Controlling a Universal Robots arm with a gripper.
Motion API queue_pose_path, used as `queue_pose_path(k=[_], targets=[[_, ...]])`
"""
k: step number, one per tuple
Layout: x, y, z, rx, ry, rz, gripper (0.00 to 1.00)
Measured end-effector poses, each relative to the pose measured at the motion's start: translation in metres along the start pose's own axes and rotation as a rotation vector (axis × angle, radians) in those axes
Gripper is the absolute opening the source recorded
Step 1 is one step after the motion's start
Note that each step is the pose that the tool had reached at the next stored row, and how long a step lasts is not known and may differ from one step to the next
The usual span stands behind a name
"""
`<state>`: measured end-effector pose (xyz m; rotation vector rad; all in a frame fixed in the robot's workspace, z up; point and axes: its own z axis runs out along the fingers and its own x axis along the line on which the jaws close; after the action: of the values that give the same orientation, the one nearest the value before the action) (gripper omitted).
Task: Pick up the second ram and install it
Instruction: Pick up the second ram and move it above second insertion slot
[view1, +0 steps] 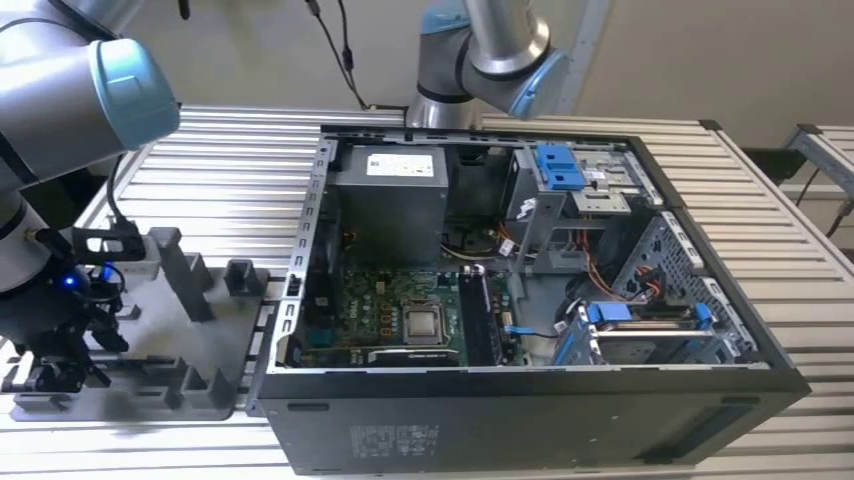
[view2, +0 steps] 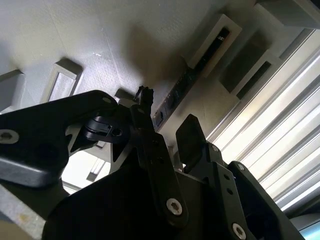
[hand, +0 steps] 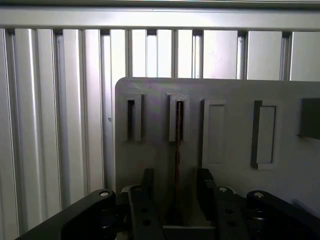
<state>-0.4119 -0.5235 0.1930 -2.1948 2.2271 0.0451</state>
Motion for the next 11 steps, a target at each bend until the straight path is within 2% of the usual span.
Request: queue_pose_path(k=[4, 5, 6, 7, 8, 9, 10, 11], targets=[[0.0000, 0.0000, 0.0000, 0.0000, 0.0000, 0.000, 0.48], [0.0000, 0.0000, 0.0000, 0.0000, 0.0000, -0.001, 0.46], [0.0000, 0.0000, 0.0000, 0.0000, 0.0000, -0.001, 0.39], [0.0000, 0.0000, 0.0000, 0.0000, 0.0000, -0.001, 0.39], [0.0000, 0.0000, 0.0000, -0.0001, 0.0000, -0.001, 0.33], [0.0000, 0.0000, 0.0000, 0.0000, 0.0000, -0.001, 0.33], [0.0000, 0.0000, 0.0000, 0.0000, 0.0000, -0.001, 0.27], [0.0000, 0.0000, 0.0000, -0.0001, 0.0000, -0.001, 0.27]])
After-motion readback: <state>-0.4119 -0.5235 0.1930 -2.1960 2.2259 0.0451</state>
